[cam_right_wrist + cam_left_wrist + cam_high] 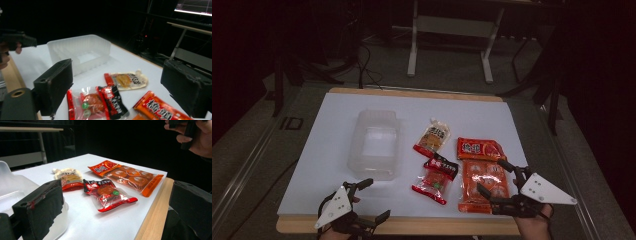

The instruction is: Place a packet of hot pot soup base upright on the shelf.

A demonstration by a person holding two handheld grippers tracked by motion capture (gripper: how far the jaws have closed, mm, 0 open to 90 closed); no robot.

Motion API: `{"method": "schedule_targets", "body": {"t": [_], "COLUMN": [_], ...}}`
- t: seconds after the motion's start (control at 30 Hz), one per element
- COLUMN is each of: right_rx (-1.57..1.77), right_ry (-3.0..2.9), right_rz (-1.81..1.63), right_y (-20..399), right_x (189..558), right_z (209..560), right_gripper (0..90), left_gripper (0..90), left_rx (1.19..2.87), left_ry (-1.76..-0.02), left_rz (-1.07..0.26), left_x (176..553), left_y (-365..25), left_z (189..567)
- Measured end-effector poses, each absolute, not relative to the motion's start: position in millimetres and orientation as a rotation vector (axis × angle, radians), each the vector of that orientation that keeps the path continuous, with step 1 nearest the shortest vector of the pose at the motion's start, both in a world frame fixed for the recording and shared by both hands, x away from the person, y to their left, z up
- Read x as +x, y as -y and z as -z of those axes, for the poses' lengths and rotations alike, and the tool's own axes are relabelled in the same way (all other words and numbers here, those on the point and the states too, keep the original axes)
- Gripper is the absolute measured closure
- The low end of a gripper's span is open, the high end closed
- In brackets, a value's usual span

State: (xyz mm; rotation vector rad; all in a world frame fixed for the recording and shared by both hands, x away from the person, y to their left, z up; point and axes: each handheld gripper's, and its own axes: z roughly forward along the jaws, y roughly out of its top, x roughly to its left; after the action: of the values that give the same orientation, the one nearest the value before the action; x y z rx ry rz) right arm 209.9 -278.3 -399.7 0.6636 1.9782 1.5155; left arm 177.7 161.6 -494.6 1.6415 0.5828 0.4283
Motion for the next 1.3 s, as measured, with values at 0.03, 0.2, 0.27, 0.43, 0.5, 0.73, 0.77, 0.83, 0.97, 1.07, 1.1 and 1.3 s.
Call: {"method": "schedule_targets", "body": {"t": [0.03, 0.2, 0.27, 0.43, 0.5, 0.73, 0.77, 0.83, 0.97, 1.07, 1.1, 1.3], "right_rx": [0.675, 0.715, 0.726, 0.756, 0.772, 0.826, 0.829, 0.831, 0.856, 0.867, 0.873, 0.882], "right_ry": [-1.962, -1.927, -1.911, -1.903, -1.91, -1.929, -1.926, -1.925, -1.926, -1.923, -1.936, -1.968], "right_rz": [-1.52, -1.545, -1.528, -1.509, -1.509, -1.465, -1.457, -1.442, -1.416, -1.403, -1.403, -1.377], "right_y": [279.0, 285.8, 287.7, 293.0, 295.1, 299.3, 300.3, 302.1, 306.3, 309.7, 310.9, 317.4], "right_x": [211.5, 221.2, 225.4, 236.4, 242.4, 265.6, 268.7, 274.9, 288.0, 297.1, 300.5, 316.8], "right_z": [397.3, 388.1, 385.8, 382.8, 382.9, 387.0, 387.7, 389.3, 394.0, 398.8, 400.4, 410.9], "right_gripper": [10.2, 10.2, 10.2, 10.2, 10.2, 10.3, 10.3, 10.4, 10.7, 13.0, 13.0, 13.4], "left_gripper": [0.0, 0.0, 0.0, 0.0, 0.0, 0.0, 0.0, 0.0, 0.0, 0.0, 0.0, 0.0], "left_rx": [1.65, 1.7, 1.709, 1.706, 1.704, 1.704, 1.711, 1.713, 1.708, 1.713, 1.713, 1.708], "left_ry": [-0.587, -0.578, -0.573, -0.562, -0.563, -0.548, -0.55, -0.544, -0.547, -0.554, -0.553, -0.556], "left_rz": [-0.417, -0.416, -0.42, -0.431, -0.427, -0.402, -0.409, -0.413, -0.424, -0.425, -0.42, -0.422], "left_x": [178.1, 177.5, 177.2, 176.5, 176.3, 176.8, 176.8, 176.3, 175.5, 176.0, 176.1, 175.9], "left_y": [-161.3, -160.2, -159.6, -160.4, -160.8, -162.5, -162.5, -162.1, -161.7, -162.5, -163.0, -163.9], "left_z": [494.5, 494.6, 494.9, 494.7, 494.4, 494.4, 494.7, 495.1, 494.7, 495.6, 495.7, 496.0]}}
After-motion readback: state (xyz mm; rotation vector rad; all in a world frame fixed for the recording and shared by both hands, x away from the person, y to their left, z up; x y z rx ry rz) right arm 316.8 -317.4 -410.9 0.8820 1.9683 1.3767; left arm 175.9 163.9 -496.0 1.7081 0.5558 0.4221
